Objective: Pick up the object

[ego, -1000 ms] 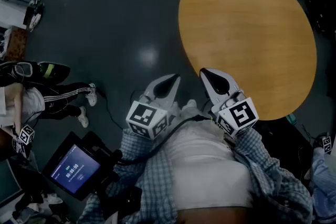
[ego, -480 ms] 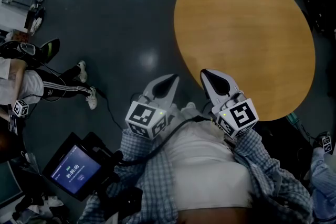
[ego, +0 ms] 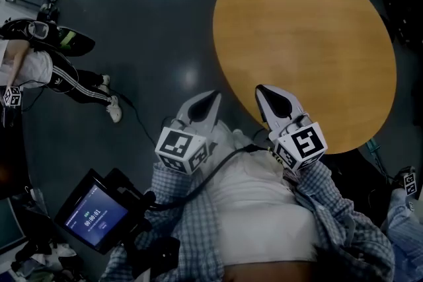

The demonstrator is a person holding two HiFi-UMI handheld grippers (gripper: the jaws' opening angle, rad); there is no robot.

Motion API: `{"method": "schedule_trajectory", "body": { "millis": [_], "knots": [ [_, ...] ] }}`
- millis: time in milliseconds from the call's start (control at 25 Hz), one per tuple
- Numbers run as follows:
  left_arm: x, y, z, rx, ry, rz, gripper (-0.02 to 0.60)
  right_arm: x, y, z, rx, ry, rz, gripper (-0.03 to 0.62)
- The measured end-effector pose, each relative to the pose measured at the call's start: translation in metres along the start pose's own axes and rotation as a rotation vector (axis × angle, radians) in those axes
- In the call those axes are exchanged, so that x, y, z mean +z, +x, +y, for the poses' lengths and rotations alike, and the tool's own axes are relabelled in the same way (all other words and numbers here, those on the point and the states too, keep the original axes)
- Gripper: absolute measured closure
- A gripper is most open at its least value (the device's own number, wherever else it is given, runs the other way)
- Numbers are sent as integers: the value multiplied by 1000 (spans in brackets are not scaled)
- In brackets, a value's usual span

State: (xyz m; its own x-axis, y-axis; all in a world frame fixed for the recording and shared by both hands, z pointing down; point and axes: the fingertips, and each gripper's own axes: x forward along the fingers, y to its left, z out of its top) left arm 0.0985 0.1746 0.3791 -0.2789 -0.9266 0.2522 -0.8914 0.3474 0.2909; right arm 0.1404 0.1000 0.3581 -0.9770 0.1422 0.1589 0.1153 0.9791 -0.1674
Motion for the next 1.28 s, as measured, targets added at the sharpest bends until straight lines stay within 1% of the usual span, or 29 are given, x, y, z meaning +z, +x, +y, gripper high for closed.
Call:
{"method": "schedule_trajectory", "body": {
  "millis": [80, 200, 280, 360, 520, 680, 800, 960, 1120, 1280],
  "knots": [
    [-7, 20, 11, 13, 5, 12, 580, -10, 14, -21, 5, 15, -2, 588],
    [-8, 44, 30, 26, 16, 42, 580, -18, 34, -44, -1, 52, -9, 588],
    [-6, 52, 36, 23, 25, 53, 580, -19, 38, -51, -12, 61, -12, 588],
    [0, 51, 36, 9, 29, 51, 580, -16, 35, -49, -29, 57, -9, 588],
    [16, 49, 42, -40, 38, 47, 580, -7, 33, -46, -99, 66, 0, 588],
    [26, 64, 60, -90, 46, 63, 580, -1, 47, -55, -163, 65, 0, 588],
    [31, 81, 81, -148, 44, 103, 580, 5, 71, -60, -212, 73, 10, 588],
    [43, 108, 107, -229, 56, 179, 580, 24, 107, -71, -268, 91, 5, 588],
    [56, 142, 134, -312, 91, 234, 580, 31, 136, -89, -360, 127, 6, 588],
    [63, 174, 154, -369, 131, 263, 580, 29, 150, -103, -448, 161, 11, 588]
  ]
}}
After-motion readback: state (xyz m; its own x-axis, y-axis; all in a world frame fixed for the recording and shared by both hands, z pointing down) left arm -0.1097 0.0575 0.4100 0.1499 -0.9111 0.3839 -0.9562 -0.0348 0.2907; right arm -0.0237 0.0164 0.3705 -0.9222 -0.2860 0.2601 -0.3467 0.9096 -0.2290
